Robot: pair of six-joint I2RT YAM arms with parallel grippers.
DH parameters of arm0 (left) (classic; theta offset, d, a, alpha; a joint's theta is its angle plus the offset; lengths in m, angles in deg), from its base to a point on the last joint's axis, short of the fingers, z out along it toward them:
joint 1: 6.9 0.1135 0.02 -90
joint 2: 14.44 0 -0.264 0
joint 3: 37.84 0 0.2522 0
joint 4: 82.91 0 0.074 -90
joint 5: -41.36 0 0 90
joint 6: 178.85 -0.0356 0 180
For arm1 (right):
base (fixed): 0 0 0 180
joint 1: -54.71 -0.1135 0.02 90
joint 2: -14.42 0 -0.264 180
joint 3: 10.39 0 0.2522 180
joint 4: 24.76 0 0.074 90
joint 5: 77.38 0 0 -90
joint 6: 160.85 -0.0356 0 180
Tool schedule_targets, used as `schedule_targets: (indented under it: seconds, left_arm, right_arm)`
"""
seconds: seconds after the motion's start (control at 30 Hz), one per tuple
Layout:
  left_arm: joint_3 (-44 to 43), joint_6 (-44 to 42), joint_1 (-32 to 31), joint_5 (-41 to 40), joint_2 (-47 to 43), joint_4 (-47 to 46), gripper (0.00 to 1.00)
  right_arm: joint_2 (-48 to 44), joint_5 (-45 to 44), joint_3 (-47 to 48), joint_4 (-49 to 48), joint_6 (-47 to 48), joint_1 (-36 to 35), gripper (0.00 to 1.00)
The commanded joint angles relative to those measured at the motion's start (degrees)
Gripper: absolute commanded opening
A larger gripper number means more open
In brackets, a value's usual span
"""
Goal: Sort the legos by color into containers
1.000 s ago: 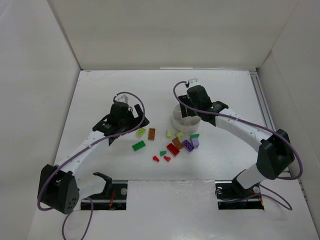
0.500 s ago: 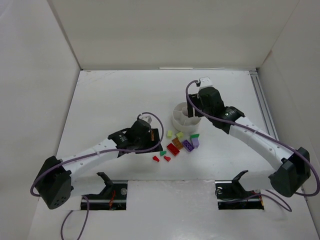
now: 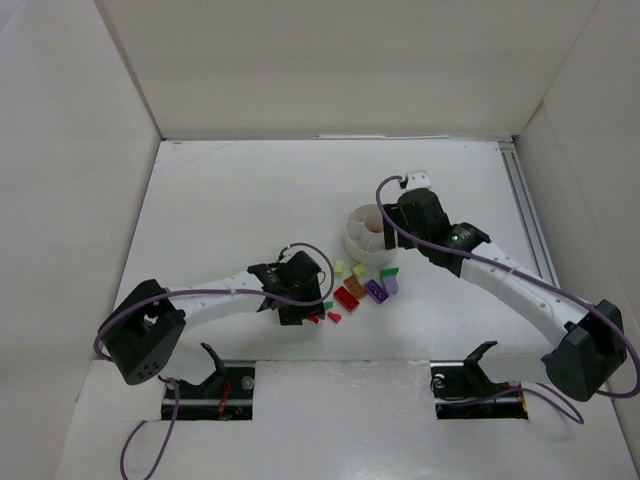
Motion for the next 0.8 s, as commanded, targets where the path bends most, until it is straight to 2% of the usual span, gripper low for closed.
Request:
schedule_targets:
  seconds: [0.0, 0.1, 0.43, 0.47, 0.6, 0.73, 0.77]
  left_arm:
    - [-1.73, 2.94, -0.76, -2.82, 2.53, 1.78, 0.53]
    - [-3.31, 4.35, -1.29, -4.76, 4.37, 3.45, 0.46]
    - [-7.44, 8.83, -4.72, -13.1, 9.65, 10.31, 0.35]
    - [-8.06, 8.83, -5.24, -13.11, 10.35, 11.62, 0.3]
    - [-11.05, 9.53, -6.56, -14.43, 12.99, 13.57, 0.19]
    - [-13.42, 10.15, -7.97, -15.58, 12.39, 15.84, 0.02]
    - [-13.95, 10.15, -7.97, -16.27, 11.42, 16.37, 0.0]
  right_arm:
    - [-2.18, -2.63, -1.28, -0.02, -1.62, -0.42, 0.8]
    - [-2.18, -3.16, -1.8, -0.02, -1.63, -0.42, 0.8]
    - [-2.18, -3.78, -2.86, 0.51, -2.77, 0.11, 0.81]
    - [-2.18, -3.78, -2.86, 0.51, -2.77, 0.11, 0.81]
    - [-2.7, -4.83, -3.39, 1.03, -2.77, 0.11, 0.81]
    - [-4.19, -4.83, -4.0, 1.04, -2.77, 0.63, 0.81]
    - [-4.98, -4.83, -4.01, 1.04, -2.77, 0.63, 0.81]
